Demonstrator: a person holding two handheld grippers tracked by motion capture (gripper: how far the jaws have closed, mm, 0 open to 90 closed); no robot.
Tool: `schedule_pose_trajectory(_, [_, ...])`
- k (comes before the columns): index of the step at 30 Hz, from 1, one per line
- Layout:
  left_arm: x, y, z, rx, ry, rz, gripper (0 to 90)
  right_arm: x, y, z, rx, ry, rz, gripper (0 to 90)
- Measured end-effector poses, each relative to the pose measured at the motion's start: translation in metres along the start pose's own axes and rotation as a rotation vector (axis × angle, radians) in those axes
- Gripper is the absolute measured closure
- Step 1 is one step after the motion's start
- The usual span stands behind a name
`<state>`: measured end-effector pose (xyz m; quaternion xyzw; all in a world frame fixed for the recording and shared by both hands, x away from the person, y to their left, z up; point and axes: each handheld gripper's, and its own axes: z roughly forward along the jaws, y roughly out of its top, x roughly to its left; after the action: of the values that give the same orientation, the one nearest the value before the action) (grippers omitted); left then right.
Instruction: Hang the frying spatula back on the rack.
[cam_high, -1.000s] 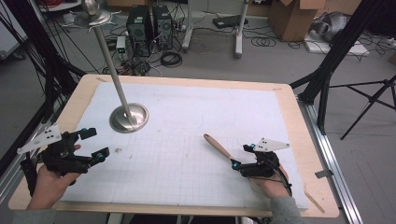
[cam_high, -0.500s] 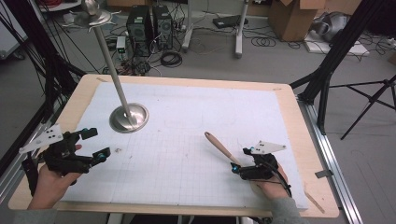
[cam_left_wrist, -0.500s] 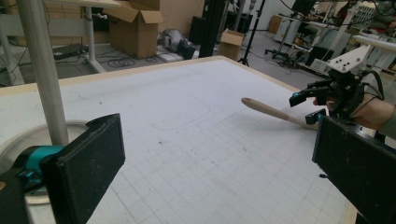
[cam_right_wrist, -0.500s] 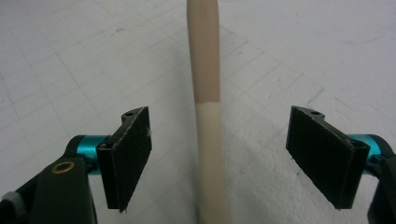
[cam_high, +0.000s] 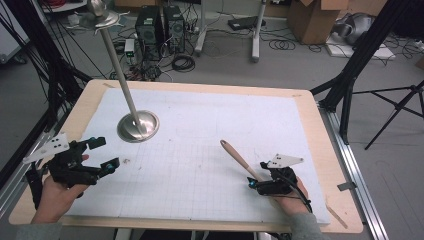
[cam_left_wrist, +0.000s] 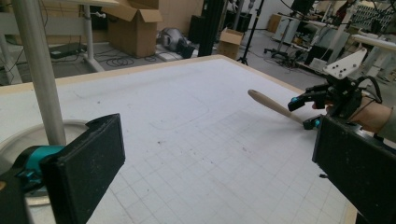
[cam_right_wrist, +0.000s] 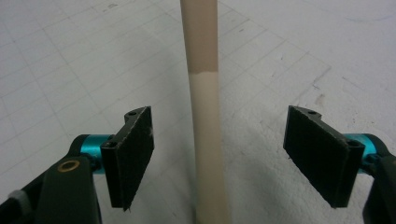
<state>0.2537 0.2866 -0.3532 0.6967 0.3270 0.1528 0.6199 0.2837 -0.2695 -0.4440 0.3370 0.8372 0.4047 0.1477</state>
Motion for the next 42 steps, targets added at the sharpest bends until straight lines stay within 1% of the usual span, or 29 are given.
schedule_pose_trajectory(5, [-0.0001, -0.0001, 0.0004, -0.001, 0.0, -0.001, 2.7, 0.0007, -0.0005, -0.0005, -0.002, -0.002, 0.001, 28.3])
schedule_pose_trajectory(7, [-0.0002, -0.0003, 0.0006, 0.0, 0.0, 0.0, 2.7, 0.0008, -0.0003, -0.0002, -0.001, -0.007, -0.006, 30.2])
schedule_pose_trajectory(11, [-0.0002, -0.0004, 0.0005, 0.002, 0.0, 0.001, 2.7, 0.0003, -0.0003, 0.0002, 0.003, -0.013, 0.007, 33.3])
schedule_pose_trajectory(14, [-0.0004, -0.0005, 0.0004, 0.002, 0.001, 0.001, 2.7, 0.0007, 0.0, 0.0008, 0.013, -0.019, 0.008, 36.4])
schedule_pose_trajectory(18, [-0.0002, -0.0008, -0.0001, 0.005, 0.003, 0.001, 2.7, 0.0023, 0.0008, 0.0034, 0.036, -0.02, -0.017, 42.2])
schedule_pose_trajectory(25, [-0.0003, -0.0005, -0.0017, 0.001, 0.006, 0.0, 2.7, 0.0053, 0.0013, 0.005, 0.058, -0.024, -0.038, 52.3])
schedule_pose_trajectory(26, [-0.0004, -0.0006, -0.0017, 0.001, 0.006, -0.001, 2.7, 0.0055, 0.0015, 0.0051, 0.057, -0.025, -0.047, 53.5])
schedule_pose_trajectory(29, [-0.0004, -0.0005, -0.0015, 0.004, 0.006, 0.003, 2.7, 0.0061, 0.0014, 0.005, 0.058, -0.02, -0.046, 57.2])
schedule_pose_trajectory(33, [-0.0007, -0.0006, -0.0011, 0.004, 0.005, 0.002, 2.7, 0.0074, 0.0013, 0.005, 0.055, -0.02, -0.063, 63.8])
schedule_pose_trajectory(35, [-0.0006, -0.0004, -0.0013, 0.004, 0.006, 0.004, 2.7, 0.0076, 0.0013, 0.005, 0.055, -0.008, -0.068, 68.5])
schedule_pose_trajectory(36, [-0.0006, -0.0005, -0.0013, 0.004, 0.007, 0.003, 2.7, 0.0076, 0.0013, 0.005, 0.055, -0.008, -0.068, 68.5])
schedule_pose_trajectory(38, [-0.0005, -0.0007, -0.0012, 0.004, 0.007, 0.002, 2.7, 0.008, 0.0013, 0.0048, 0.057, -0.001, -0.072, 71.8])
schedule_pose_trajectory(41, [-0.0003, -0.0013, -0.0009, 0.005, 0.008, -0.001, 2.7, 0.0081, 0.0013, 0.0047, 0.055, -0.017, -0.069, 76.4])
schedule_pose_trajectory(42, [-0.0003, -0.0013, -0.0009, 0.005, 0.008, -0.001, 2.7, 0.008, 0.0013, 0.0048, 0.055, -0.015, -0.064, 76.7])
